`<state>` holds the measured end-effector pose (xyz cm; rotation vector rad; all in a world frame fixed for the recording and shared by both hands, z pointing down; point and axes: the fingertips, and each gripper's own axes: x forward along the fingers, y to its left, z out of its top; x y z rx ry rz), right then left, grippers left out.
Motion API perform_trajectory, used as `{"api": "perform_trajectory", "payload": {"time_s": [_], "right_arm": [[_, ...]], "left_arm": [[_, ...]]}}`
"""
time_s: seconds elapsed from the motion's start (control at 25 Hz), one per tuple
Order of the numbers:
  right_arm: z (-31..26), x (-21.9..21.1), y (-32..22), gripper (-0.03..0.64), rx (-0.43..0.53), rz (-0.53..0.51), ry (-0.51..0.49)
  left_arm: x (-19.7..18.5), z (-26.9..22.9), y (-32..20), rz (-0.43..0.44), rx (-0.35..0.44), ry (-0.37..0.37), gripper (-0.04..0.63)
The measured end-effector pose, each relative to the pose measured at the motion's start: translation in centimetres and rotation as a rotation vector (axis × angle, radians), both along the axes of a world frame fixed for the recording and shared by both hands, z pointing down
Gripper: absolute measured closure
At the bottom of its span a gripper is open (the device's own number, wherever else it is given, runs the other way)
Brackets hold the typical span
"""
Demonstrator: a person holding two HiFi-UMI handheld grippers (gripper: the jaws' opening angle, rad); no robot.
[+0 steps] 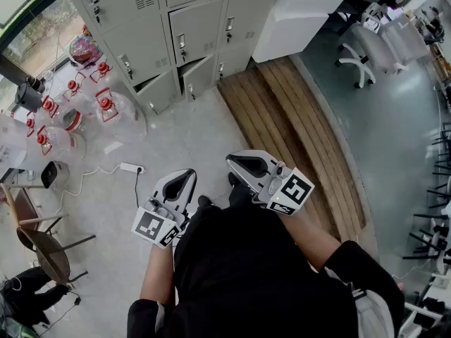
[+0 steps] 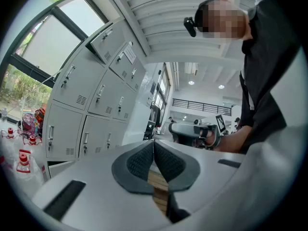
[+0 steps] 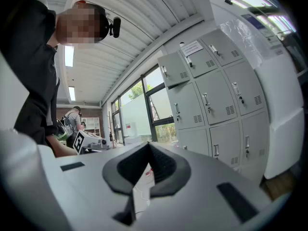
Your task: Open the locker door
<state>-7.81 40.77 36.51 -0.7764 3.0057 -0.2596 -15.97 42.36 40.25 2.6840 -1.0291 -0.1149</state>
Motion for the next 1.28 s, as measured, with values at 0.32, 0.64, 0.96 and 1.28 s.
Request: {"api": "perform_trajectory", "payload": {"time_s": [0.32,0.64,0.96,1.28], "right_arm": [[-0.2,-0.8,-0.5,0.606,-0.011,-0.022,-0.006],[0.9,-0.9,-1.7,0.606,-0.080,0.012,-0.021],[0.4,-1.0,-2.3,0.606,-0.074,0.016,0.013],[1.5,0.3,-5.5,0.606,-0.198,0.081,-0.036]], "left_arm": [[-1.3,0.3,0.2,-0.017,-0.022,0.002,0.577],[-1.6,1.7,0.2,-0.013,-0.063,0.035,0.578],[-1.6,2.1,-0.5,0.002,-0.072,0.061,0.578],[-3.2,3.1,-2.5,-0.029,-0.114,0.104,0.577]]}}
